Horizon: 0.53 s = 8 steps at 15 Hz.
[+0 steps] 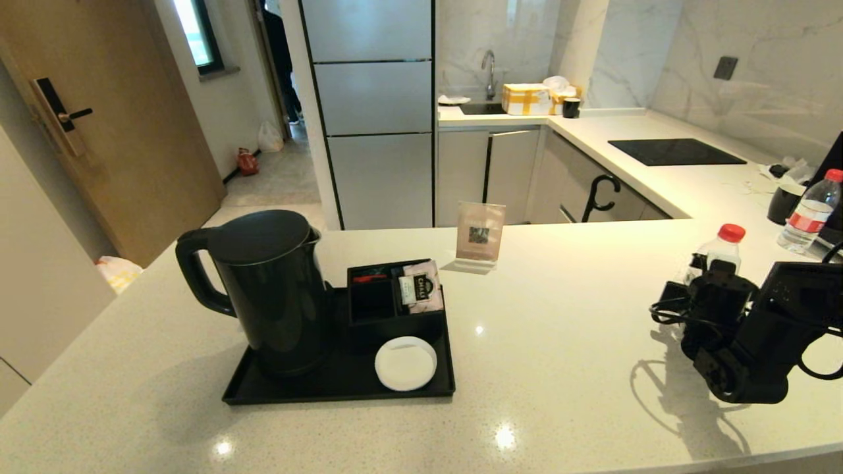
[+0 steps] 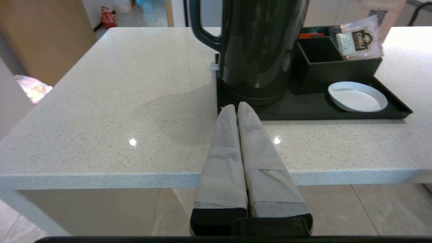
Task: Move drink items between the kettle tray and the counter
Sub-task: Place it on the right
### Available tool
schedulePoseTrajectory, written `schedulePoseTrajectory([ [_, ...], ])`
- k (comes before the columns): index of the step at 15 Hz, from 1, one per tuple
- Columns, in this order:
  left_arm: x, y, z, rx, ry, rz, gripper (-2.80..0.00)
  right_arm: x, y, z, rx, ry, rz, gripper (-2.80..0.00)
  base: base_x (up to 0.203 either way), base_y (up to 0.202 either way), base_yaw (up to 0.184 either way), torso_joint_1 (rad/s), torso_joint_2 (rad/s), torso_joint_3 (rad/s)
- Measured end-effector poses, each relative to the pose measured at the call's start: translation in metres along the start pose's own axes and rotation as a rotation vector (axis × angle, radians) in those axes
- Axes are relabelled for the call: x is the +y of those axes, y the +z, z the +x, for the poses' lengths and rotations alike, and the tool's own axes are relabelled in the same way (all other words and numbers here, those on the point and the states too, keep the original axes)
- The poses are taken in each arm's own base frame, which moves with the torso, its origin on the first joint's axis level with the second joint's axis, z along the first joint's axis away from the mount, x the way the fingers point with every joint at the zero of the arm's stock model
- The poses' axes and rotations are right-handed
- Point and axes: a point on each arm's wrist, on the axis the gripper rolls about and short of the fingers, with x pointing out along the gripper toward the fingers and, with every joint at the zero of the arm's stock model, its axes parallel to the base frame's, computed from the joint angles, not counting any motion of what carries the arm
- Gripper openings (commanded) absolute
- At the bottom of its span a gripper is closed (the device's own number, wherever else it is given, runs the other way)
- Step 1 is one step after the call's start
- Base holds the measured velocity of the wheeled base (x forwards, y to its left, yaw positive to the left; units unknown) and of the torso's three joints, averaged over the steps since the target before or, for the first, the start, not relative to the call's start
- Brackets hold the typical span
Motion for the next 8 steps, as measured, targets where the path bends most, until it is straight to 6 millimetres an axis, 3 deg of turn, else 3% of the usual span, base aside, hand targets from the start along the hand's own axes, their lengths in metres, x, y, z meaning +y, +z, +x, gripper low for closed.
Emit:
schedulePoseTrajectory([
  [3, 0.0000, 0.0000, 0.0000, 0.000, 0.001, 0.000, -2.80, 0.0002, -0.0092, 0.0002, 0.035, 0.002, -0.020, 0.00, 0.000, 0.000, 0.000, 0.000, 0.00, 0.000],
  [8, 0.0000, 0.0000, 0.0000, 0.000, 0.001, 0.001, -2.80, -0.0035, -0.0065, -0.0076, 0.048, 0.031, -0.025, 0.00, 0.000, 0.000, 0.000, 0.000, 0.00, 0.000],
])
